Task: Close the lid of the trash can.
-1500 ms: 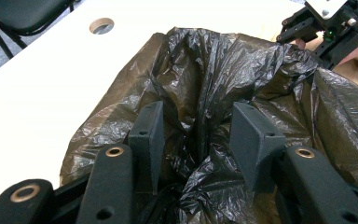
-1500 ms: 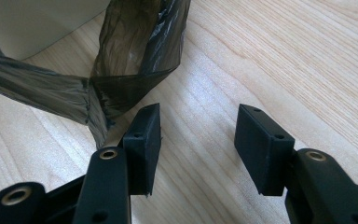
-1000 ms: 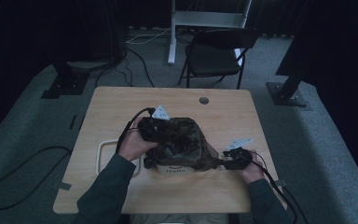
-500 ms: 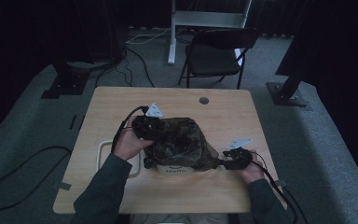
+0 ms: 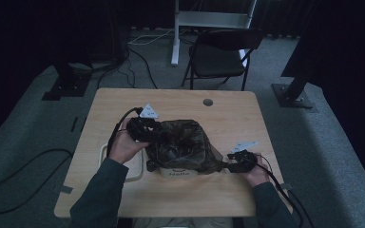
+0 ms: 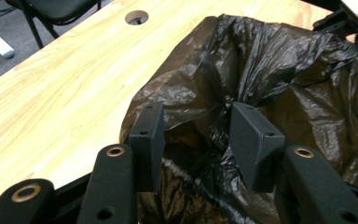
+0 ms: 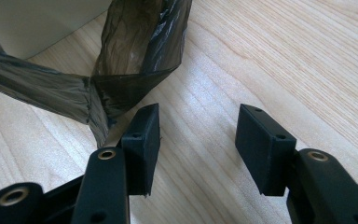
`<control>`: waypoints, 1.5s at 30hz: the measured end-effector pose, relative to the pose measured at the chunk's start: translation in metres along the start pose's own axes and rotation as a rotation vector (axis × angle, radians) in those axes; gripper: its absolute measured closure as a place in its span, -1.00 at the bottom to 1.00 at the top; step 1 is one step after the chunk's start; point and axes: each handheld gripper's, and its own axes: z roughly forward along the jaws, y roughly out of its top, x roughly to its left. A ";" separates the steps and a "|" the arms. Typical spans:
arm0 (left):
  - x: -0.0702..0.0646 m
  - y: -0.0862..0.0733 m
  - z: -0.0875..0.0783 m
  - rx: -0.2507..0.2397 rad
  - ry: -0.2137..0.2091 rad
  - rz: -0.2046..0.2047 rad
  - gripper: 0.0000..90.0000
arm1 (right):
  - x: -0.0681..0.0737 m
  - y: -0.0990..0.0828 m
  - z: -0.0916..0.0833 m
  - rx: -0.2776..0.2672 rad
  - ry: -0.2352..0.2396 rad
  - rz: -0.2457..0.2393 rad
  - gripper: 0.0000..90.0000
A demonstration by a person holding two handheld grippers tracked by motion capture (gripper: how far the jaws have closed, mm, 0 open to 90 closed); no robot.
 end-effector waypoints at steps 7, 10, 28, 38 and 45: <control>0.006 -0.007 -0.002 0.000 0.015 -0.018 0.25 | 0.000 0.000 0.000 0.001 0.001 0.001 0.08; 0.008 -0.010 -0.005 -0.004 0.022 -0.024 0.25 | 0.000 0.000 0.000 0.001 0.002 0.000 0.09; 0.020 -0.023 -0.014 -0.001 0.057 -0.051 0.24 | 0.000 0.000 0.000 0.000 0.002 -0.002 0.08; 0.028 -0.035 -0.016 0.007 0.065 -0.075 0.23 | 0.000 0.000 0.000 -0.001 0.003 -0.002 0.08; 0.032 -0.042 -0.018 0.015 0.071 -0.089 0.23 | 0.000 -0.001 0.000 -0.002 0.003 -0.002 0.08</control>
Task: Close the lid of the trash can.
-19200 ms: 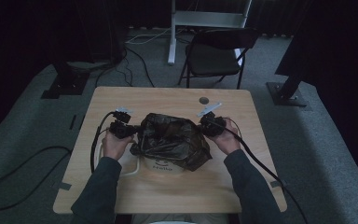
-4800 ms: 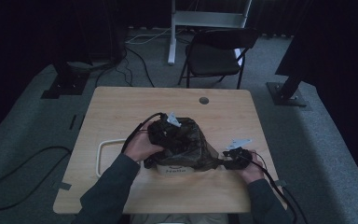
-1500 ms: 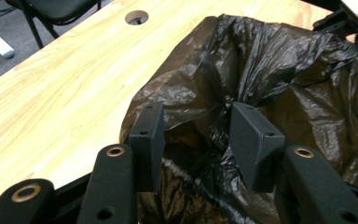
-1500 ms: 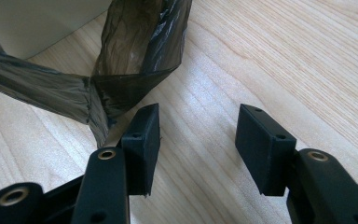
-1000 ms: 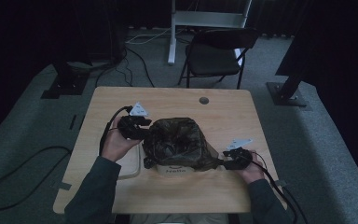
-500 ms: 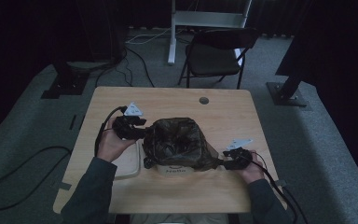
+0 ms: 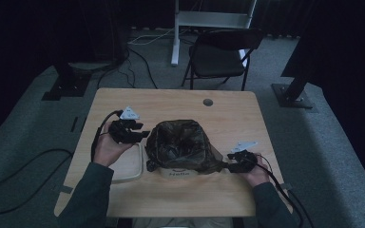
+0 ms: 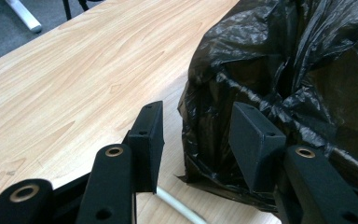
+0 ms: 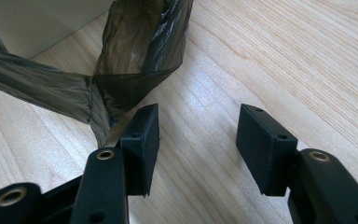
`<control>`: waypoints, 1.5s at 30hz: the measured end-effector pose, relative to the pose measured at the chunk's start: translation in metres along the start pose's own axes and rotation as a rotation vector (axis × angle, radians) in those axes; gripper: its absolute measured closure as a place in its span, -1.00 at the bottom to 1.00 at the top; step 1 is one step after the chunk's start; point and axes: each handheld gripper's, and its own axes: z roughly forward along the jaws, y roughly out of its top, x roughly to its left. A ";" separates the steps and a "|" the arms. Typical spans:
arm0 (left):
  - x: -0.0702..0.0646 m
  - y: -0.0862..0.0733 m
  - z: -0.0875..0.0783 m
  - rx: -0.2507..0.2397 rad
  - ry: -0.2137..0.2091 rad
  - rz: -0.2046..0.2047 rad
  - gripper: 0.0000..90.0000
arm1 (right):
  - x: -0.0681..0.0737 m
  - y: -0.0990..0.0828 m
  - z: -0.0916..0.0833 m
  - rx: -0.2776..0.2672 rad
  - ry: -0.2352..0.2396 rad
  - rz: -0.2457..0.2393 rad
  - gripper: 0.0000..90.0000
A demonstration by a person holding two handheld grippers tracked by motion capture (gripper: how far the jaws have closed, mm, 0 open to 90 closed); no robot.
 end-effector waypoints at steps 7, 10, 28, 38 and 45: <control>0.003 -0.005 -0.001 0.009 0.001 -0.005 0.23 | 0.000 0.000 0.000 0.000 0.000 0.000 0.08; 0.005 -0.008 -0.001 0.010 0.003 -0.011 0.23 | 0.000 0.000 0.000 -0.001 0.000 0.000 0.08; 0.018 -0.028 -0.004 0.021 0.014 -0.057 0.22 | 0.000 0.000 0.000 -0.001 0.002 0.000 0.07; 0.026 -0.040 -0.006 0.024 0.027 -0.083 0.22 | 0.000 0.000 0.000 -0.002 0.002 0.001 0.07; 0.030 -0.047 -0.004 0.040 0.026 -0.091 0.22 | 0.000 0.000 0.000 -0.002 0.002 0.001 0.07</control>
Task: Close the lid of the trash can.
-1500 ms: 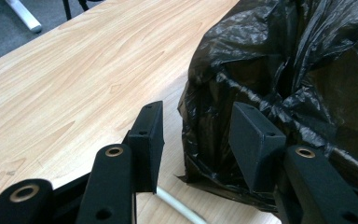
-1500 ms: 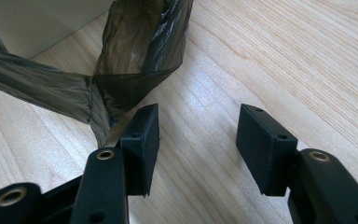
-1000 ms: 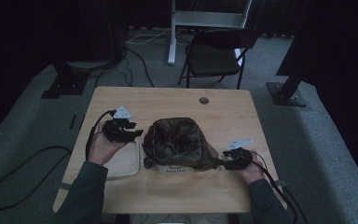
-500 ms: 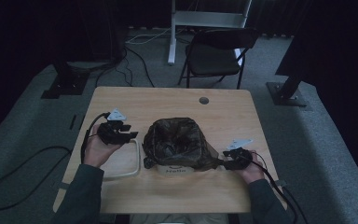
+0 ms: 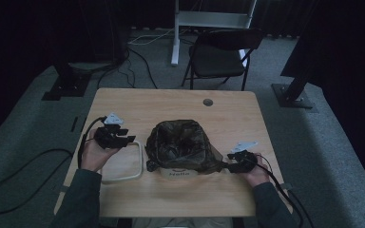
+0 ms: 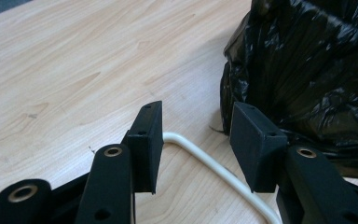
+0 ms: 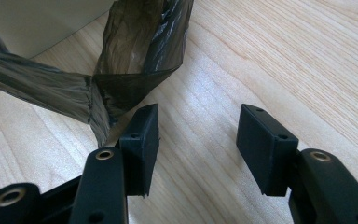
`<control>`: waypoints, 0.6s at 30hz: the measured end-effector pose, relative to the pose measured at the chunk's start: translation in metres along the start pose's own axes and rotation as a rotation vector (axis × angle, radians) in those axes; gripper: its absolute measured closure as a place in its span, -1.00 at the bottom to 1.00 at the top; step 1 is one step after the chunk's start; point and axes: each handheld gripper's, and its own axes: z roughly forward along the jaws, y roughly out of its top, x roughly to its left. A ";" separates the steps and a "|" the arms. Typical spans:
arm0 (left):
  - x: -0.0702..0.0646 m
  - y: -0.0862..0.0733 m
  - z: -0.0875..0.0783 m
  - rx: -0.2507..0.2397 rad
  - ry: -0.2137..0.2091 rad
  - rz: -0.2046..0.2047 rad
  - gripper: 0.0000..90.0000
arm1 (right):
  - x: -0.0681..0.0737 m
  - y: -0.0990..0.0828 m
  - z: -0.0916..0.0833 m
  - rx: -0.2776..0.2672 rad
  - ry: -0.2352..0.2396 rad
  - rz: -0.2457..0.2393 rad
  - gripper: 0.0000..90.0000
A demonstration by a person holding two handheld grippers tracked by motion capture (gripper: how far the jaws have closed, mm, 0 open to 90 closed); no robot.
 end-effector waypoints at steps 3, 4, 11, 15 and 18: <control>0.003 -0.003 0.000 0.009 0.006 -0.004 0.22 | 0.000 0.000 0.000 0.000 0.000 0.000 0.07; 0.003 -0.004 0.000 0.011 0.006 -0.008 0.22 | 0.000 0.000 0.000 -0.001 0.000 0.000 0.07; 0.009 -0.012 0.000 0.021 0.018 -0.019 0.24 | 0.000 0.000 0.000 -0.001 -0.001 -0.001 0.07; 0.012 -0.015 0.001 0.022 0.013 -0.029 0.26 | 0.000 0.000 0.000 -0.002 -0.001 0.000 0.07; 0.014 -0.015 0.002 0.020 0.004 -0.038 0.26 | 0.000 0.000 0.000 -0.002 -0.002 0.000 0.07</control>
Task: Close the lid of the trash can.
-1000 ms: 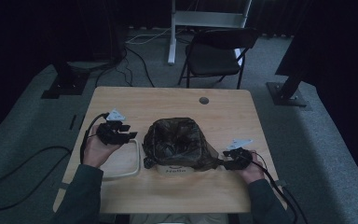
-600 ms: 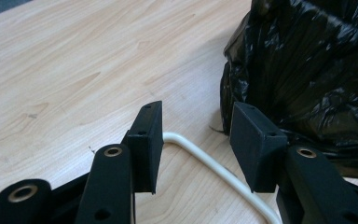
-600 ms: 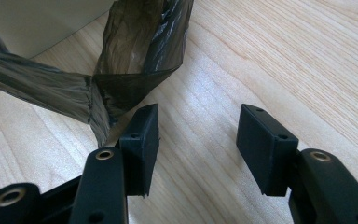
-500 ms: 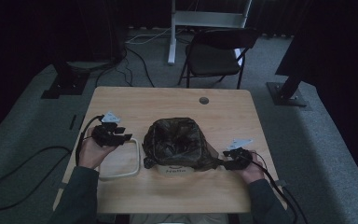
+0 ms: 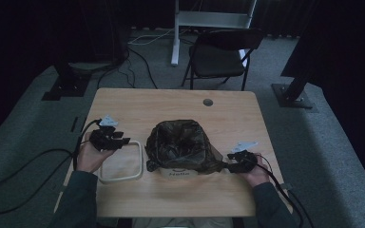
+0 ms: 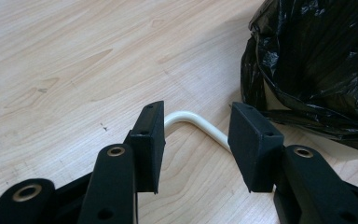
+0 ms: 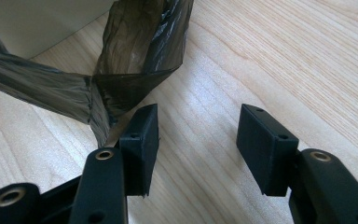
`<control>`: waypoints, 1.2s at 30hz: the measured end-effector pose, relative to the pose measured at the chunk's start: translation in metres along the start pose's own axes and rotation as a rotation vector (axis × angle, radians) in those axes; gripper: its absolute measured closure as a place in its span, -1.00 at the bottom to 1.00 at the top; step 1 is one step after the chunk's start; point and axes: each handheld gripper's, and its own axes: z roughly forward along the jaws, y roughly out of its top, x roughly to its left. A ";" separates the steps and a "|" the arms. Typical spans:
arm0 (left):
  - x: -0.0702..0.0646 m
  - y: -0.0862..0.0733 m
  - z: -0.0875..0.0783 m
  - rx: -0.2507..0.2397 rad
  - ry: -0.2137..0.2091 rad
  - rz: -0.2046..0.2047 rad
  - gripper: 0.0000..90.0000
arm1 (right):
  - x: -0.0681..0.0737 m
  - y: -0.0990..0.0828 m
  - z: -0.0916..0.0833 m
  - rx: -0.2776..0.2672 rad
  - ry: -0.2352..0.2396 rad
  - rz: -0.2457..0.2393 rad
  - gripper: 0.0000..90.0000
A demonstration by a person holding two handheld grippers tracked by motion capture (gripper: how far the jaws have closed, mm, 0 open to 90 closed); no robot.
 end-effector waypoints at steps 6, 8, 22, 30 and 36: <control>0.002 -0.001 0.002 0.014 0.014 0.004 0.26 | 0.000 0.000 0.000 0.001 0.001 -0.001 0.07; 0.003 -0.001 0.002 0.011 0.019 0.001 0.26 | 0.000 0.000 0.000 0.000 0.001 -0.001 0.07; 0.010 -0.011 0.004 0.019 0.038 -0.019 0.24 | 0.000 0.000 0.000 0.000 0.000 0.000 0.07; 0.016 -0.018 0.006 0.032 0.048 -0.031 0.24 | 0.000 0.000 0.000 0.000 0.001 0.000 0.07; 0.022 -0.023 0.006 0.040 0.056 -0.047 0.24 | 0.000 0.000 0.000 0.000 0.001 0.000 0.07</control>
